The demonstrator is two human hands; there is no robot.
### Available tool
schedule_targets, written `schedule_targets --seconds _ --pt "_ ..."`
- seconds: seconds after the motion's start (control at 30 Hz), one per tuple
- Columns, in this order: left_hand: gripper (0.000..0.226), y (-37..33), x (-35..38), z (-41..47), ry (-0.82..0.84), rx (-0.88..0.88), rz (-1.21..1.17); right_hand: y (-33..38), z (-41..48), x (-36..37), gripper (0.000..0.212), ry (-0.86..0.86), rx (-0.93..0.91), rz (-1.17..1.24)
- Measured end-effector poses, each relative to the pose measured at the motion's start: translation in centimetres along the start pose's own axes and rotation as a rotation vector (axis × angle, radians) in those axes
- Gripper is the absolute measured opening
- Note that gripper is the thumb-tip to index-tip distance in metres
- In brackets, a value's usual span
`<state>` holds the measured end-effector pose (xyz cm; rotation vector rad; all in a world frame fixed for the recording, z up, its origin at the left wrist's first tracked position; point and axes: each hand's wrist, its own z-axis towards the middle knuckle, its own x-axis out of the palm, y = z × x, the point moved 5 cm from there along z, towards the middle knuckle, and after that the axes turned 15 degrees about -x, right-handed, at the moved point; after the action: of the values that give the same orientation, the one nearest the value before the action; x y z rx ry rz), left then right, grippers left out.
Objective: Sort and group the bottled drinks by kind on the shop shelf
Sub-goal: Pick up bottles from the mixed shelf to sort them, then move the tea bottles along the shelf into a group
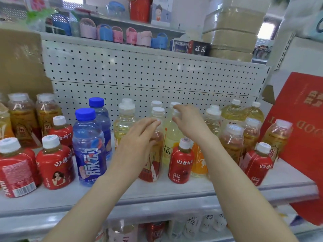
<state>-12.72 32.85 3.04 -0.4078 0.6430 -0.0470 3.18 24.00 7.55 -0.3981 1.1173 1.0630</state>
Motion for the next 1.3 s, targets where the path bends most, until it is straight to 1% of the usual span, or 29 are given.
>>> schedule_targets --seconds 0.13,0.23,0.3,0.37,0.43,0.5,0.57,0.63,0.73,0.87,1.0,1.13,1.17,1.23,1.3 --pt "0.058 0.2 0.0 -0.1 0.002 -0.008 0.005 0.0 -0.4 0.7 0.043 -0.021 -0.01 -0.022" --pt "0.059 0.2 0.1 -0.1 0.007 -0.009 0.015 0.8 -1.6 0.5 0.046 -0.088 -0.049 -0.096" --pt "0.059 0.2 0.3 0.0 0.026 -0.003 0.013 1.6 -3.4 -0.3 0.051 -0.178 -0.085 -0.113" --pt "0.061 0.3 0.3 -0.2 0.038 0.011 0.013 2.4 -6.5 -1.3 0.054 -0.321 -0.142 -0.093" --pt "0.06 0.3 0.2 -0.7 0.035 0.011 -0.018 2.5 -10.6 -1.8 0.049 -0.485 -0.175 -0.043" --pt "0.056 0.0 -0.1 -1.7 -0.009 0.01 -0.066 1.6 -15.1 -1.6 0.042 -0.587 -0.136 0.032" --pt "0.051 -0.8 -0.1 -3.2 -0.053 0.009 -0.118 0.0 -19.3 -0.9 0.038 -0.639 -0.051 0.053" --pt "0.049 -2.1 1.0 -4.8 -0.035 -0.002 -0.168 -2.4 -23.5 -0.2 0.036 -0.674 0.059 0.06" --pt "0.048 -4.5 3.2 -6.6 0.03 -0.021 -0.217 -7.2 -27.7 0.1 0.036 -0.686 0.219 0.081" --pt "0.05 -8.8 6.4 -7.7 0.058 -0.006 -0.263 -14.3 -28.9 -2.5 0.039 -0.715 0.32 0.108" --pt "0.047 -14.2 10.3 -8.0 0.094 0.005 -0.304 -22.3 -25.8 -6.4 0.052 -0.7 0.381 0.215" --pt "0.052 -18.8 15.1 -8.3 0.164 -0.005 -0.312 -29.8 -21.3 -8.0 0.068 -0.563 0.386 0.207" --pt "0.055 -19.6 16.3 -8.4 0.173 -0.022 -0.311 -31.2 -20.2 -7.8 0.073 -0.529 0.381 0.221" --pt "0.062 -20.8 18.6 -8.5 0.191 -0.087 -0.304 -33.1 -18.4 -6.8 0.081 -0.476 0.375 0.328" --pt "0.073 -21.4 20.7 -8.3 0.239 -0.183 -0.288 -34.0 -17.2 -5.6 0.079 -0.469 0.371 0.462"
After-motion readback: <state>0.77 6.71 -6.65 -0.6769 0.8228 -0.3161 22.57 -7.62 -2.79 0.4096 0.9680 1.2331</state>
